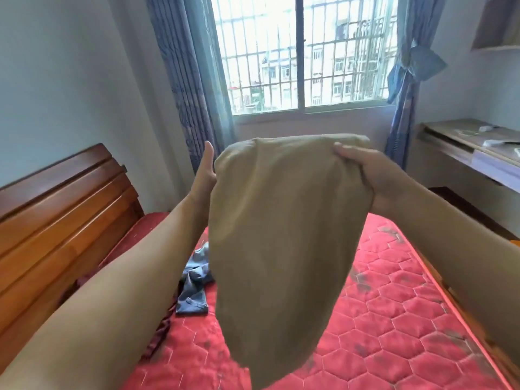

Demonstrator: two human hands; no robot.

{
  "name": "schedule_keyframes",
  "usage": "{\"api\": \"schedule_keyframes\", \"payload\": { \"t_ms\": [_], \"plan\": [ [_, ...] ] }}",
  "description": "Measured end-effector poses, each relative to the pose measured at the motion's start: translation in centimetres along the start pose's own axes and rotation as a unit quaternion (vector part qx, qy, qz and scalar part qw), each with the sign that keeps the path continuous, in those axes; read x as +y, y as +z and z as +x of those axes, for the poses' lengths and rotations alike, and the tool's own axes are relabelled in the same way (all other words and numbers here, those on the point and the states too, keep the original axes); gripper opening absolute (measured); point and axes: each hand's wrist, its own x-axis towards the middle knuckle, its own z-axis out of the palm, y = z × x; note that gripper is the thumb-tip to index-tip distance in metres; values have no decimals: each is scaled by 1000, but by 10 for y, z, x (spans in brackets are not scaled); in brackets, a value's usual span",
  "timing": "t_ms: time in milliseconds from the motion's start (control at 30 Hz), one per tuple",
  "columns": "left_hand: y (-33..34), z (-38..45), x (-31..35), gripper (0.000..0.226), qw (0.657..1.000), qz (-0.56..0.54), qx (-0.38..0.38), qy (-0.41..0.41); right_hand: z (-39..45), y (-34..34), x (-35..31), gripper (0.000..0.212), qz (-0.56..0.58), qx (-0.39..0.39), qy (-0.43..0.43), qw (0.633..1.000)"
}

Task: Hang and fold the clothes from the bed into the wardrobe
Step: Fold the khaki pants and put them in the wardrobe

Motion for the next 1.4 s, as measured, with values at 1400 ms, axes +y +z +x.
{"api": "schedule_keyframes", "payload": {
  "t_ms": [1400],
  "plan": [
    [-35, 15, -117, 14, 988, 69, 97, -96, 12, -87, 74, 28, -199, 10, 191, 961]
  ]
}}
